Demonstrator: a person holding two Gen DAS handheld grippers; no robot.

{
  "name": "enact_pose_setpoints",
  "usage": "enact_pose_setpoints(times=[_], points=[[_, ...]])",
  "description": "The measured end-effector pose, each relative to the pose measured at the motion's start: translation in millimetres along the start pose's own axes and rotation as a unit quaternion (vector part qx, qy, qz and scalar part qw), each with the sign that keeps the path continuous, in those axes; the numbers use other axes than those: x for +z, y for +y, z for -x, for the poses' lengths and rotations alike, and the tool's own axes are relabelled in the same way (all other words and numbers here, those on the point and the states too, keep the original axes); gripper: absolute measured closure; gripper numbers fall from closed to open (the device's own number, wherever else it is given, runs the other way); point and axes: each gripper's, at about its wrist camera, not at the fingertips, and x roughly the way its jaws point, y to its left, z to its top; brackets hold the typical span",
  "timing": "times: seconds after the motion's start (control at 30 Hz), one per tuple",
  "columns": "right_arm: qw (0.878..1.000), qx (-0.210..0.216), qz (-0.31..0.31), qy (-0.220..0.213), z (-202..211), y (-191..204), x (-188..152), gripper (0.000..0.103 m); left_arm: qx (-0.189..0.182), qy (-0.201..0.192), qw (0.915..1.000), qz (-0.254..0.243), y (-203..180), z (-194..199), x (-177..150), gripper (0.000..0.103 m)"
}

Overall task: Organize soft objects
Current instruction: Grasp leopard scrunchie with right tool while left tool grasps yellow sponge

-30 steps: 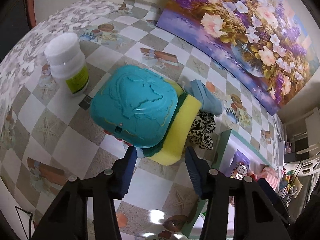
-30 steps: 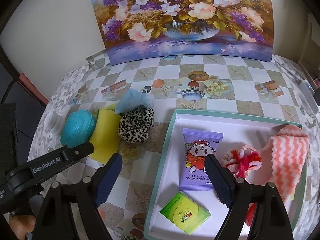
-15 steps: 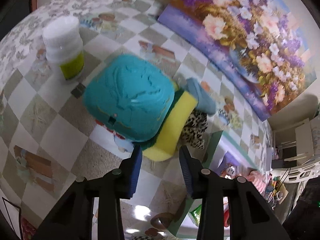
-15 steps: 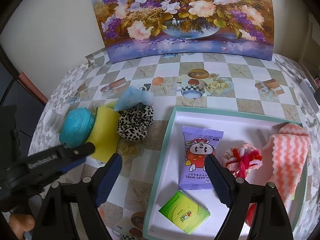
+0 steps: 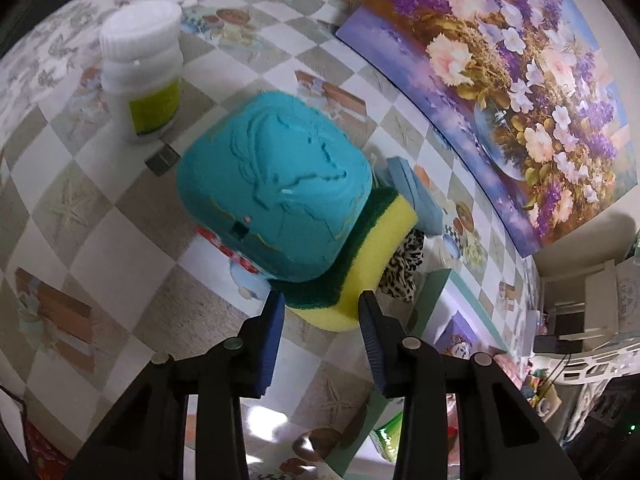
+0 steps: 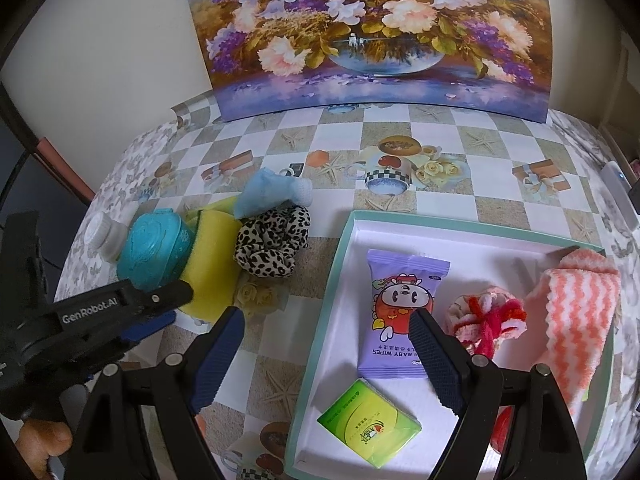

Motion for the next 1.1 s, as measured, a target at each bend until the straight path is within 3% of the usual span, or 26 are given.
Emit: enact_pose_setpoints(times=[0.23,0.7,1.1], points=[[1.0,-0.001,0.001,0.0,0.1,0.1,0.4,0.016,-0.02,0.024,0.9995,0.004,-2.5,-10.1,-4.0,0.063],[1.0,-0.003,0.0,0.002,0.0,-0.6,-1.3,0.016,-0.019,0.035,0.9991,-0.014,-9.4,-18.4,-7.7,0.068],[1.0,0.0,-0.002,-0.013,7.9,-0.3,2.2,0.02,-0.055,0.015,0.9981,-0.024,-18.1,3.3,-6.1,0.07]])
